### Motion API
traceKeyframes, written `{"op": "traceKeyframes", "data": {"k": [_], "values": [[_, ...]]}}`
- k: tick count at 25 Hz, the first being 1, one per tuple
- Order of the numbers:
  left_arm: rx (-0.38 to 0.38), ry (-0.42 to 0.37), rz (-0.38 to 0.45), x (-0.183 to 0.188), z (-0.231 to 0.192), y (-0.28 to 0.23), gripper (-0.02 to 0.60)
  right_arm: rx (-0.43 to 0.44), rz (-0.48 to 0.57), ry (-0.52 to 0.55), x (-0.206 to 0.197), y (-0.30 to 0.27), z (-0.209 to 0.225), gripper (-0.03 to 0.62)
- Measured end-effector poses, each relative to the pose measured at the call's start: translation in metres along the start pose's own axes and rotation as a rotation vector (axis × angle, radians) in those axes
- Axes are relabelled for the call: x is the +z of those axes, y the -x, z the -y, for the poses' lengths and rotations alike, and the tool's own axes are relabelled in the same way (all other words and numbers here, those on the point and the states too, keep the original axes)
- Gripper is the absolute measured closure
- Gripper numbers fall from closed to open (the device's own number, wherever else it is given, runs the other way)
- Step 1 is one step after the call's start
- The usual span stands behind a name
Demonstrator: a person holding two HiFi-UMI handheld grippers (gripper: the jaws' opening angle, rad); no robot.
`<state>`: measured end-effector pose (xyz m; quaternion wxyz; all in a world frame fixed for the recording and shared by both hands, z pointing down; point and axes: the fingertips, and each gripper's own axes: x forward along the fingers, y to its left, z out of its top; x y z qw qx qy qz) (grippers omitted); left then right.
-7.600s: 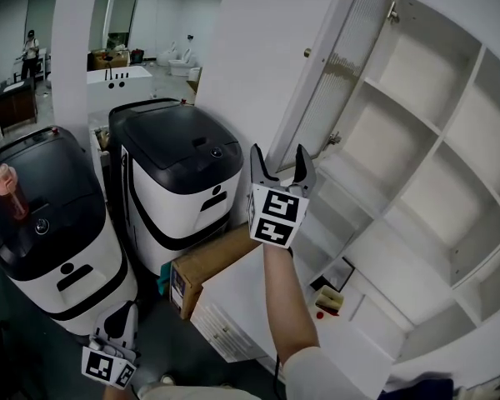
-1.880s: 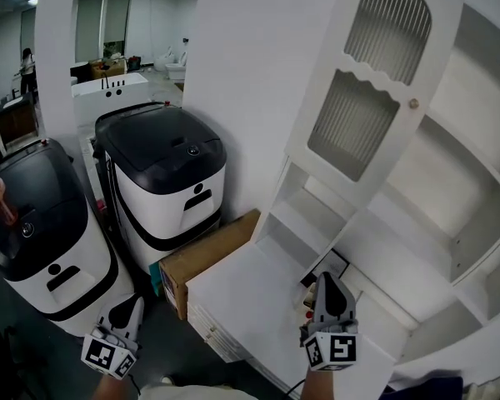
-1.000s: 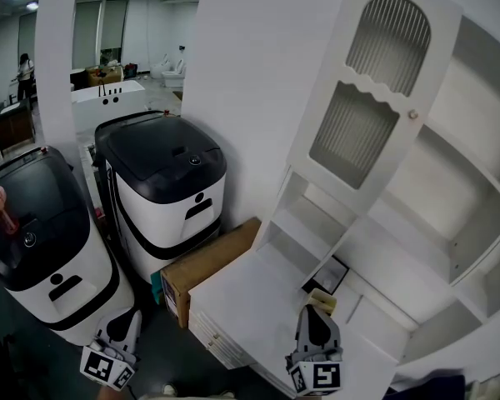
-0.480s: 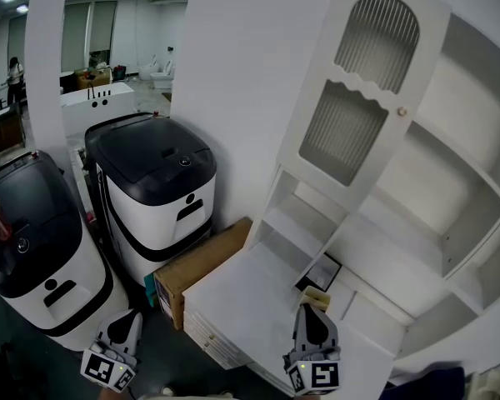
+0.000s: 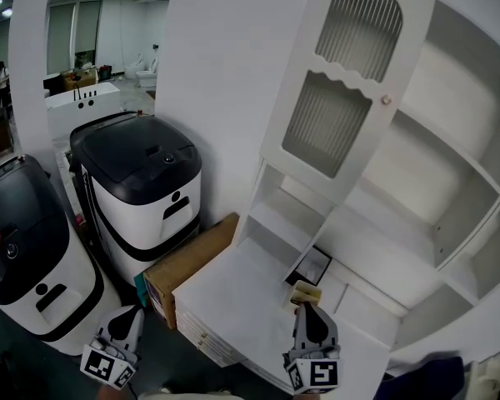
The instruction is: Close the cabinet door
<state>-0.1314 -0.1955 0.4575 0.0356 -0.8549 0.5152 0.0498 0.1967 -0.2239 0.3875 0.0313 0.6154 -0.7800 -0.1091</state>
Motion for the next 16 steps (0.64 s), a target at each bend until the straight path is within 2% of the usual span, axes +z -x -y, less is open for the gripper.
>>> {"op": "traceKeyframes", "data": {"k": [16], "values": [[-0.042,0.011,-0.032,-0.003,0.016,-0.025,0.578,0.016,-0.021,0.011,-0.003,-0.005,0.016,0.597]]}}
